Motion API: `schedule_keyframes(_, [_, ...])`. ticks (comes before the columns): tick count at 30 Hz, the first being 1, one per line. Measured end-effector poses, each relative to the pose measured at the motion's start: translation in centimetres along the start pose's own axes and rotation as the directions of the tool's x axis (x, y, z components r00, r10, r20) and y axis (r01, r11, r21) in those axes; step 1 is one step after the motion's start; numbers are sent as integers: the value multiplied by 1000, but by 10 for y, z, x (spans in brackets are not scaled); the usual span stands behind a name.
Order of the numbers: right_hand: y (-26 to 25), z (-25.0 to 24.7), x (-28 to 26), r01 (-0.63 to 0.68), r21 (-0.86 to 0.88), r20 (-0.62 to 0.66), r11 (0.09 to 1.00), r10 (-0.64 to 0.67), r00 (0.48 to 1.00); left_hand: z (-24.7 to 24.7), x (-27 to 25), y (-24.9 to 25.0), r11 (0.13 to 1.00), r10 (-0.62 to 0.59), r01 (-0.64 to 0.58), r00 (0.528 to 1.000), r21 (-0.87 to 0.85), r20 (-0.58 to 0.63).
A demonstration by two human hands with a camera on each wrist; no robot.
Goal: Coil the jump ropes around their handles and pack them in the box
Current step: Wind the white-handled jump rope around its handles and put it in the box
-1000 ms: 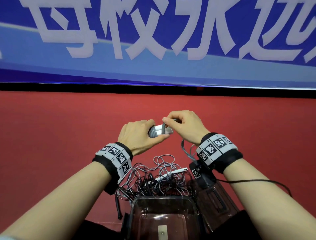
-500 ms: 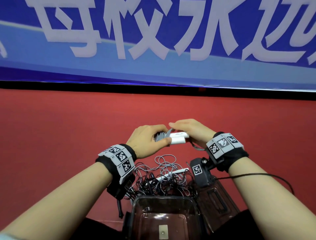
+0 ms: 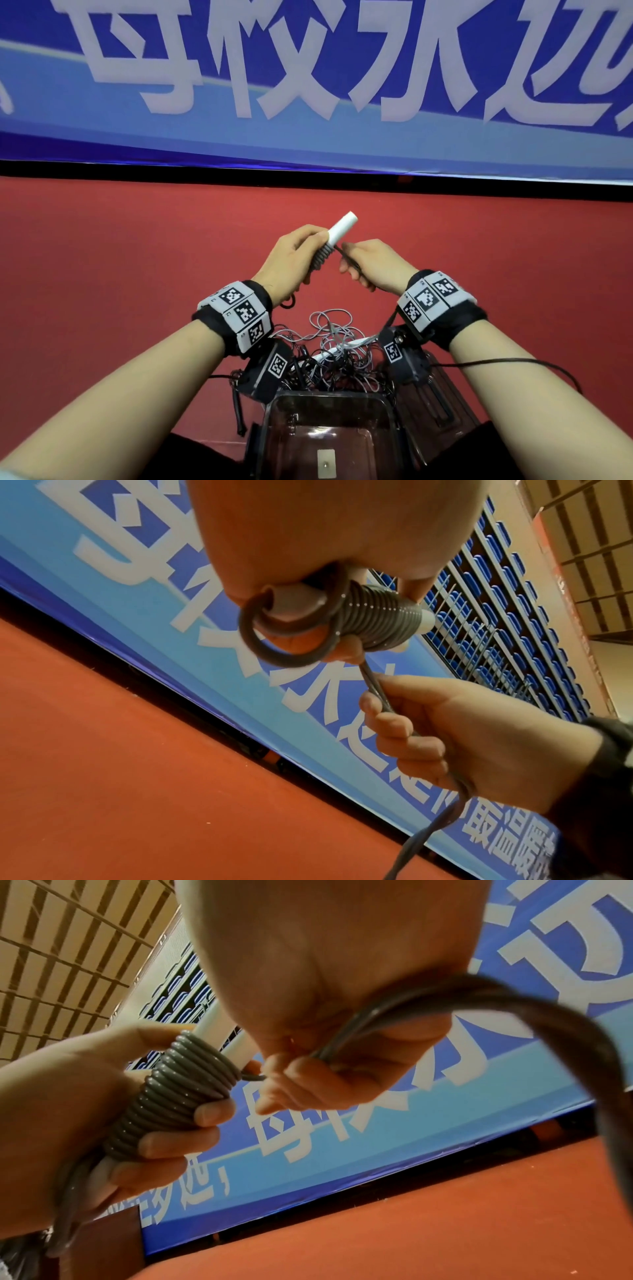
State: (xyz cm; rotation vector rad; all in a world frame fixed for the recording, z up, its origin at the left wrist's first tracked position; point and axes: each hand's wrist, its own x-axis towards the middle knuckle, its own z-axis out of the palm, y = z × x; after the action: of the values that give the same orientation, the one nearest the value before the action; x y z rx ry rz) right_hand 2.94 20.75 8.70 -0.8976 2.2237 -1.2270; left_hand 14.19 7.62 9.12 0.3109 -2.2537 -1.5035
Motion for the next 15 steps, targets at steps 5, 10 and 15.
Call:
schedule_keyframes(5, [1,-3,-6,102,-256,0,961,-106,994,-7,4,-8,999,-10,13,997,39,-76])
schedule_keyframes(10, [-1,-10,-7,178,-334,-145,925,-237,961,-18,9,-23,984,-93,117,982,138,-163])
schedule_keyframes(15, [-12,-1,-10,306,-384,-122,871,-376,918,-15,12,-31,902,-157,186,982,389,-107])
